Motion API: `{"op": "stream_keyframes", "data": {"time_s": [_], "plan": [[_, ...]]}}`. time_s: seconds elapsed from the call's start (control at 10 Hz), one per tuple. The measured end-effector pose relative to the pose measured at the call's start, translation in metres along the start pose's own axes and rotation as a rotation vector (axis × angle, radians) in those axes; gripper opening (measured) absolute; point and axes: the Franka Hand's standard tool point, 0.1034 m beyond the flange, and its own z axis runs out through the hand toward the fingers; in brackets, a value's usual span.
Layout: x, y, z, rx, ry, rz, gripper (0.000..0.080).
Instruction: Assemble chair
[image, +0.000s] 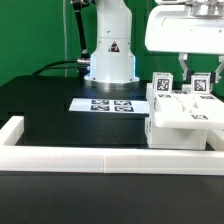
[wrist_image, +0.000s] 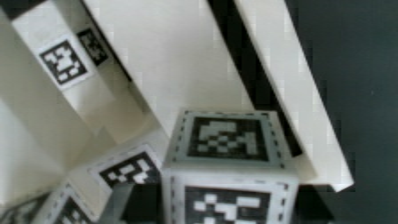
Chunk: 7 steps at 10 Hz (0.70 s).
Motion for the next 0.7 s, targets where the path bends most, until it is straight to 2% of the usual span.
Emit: {"op": "stream_keyframes", "data": {"time_s": [0.7], "plan": [[-0.0011,-0.0014,-0.0001,0.003,-0.003,0.401,0.0288]]}}
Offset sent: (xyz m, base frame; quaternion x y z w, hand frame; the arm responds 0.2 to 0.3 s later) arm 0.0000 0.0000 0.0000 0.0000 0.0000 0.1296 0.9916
